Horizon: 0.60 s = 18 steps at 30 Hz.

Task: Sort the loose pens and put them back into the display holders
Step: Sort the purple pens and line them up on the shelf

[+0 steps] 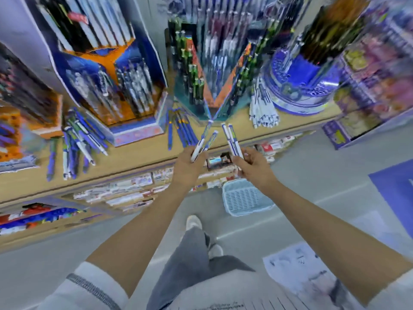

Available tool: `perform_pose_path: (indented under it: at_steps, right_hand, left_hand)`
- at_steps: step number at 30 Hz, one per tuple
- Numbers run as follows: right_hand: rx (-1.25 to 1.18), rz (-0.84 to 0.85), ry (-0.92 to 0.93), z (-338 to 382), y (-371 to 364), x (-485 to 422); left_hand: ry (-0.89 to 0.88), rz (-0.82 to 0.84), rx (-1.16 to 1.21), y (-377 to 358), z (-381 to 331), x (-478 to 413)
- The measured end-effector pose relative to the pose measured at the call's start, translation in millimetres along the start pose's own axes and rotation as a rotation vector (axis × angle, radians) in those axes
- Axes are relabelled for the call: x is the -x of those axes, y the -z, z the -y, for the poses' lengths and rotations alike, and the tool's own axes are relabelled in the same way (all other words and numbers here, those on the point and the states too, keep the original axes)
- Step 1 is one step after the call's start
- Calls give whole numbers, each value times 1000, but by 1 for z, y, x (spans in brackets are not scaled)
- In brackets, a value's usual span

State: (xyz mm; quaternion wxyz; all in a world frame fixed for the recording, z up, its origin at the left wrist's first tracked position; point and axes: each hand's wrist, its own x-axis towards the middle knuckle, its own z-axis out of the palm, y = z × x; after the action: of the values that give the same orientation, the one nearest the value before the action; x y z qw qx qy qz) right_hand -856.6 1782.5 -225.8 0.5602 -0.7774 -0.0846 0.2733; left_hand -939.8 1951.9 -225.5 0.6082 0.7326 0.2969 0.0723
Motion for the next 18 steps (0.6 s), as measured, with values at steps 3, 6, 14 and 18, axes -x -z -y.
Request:
perform_pose_path:
  at_steps: [3, 6, 14, 18]
  right_hand:
    - [-17, -67, 13, -1, 33, -15]
    - [12, -118, 2, -1, 59, -35]
    - [-72, -200, -41, -2, 100, -91]
    - [11, -178, -50, -1, 119, -123]
  left_hand:
    - [-4, 86, -23, -29, -14, -23]
    - [-13, 167, -75, -51, -25, -46]
    - [-6, 265, -58, -108, -44, -93]
    - [35, 231, 10, -137, -52, -109]
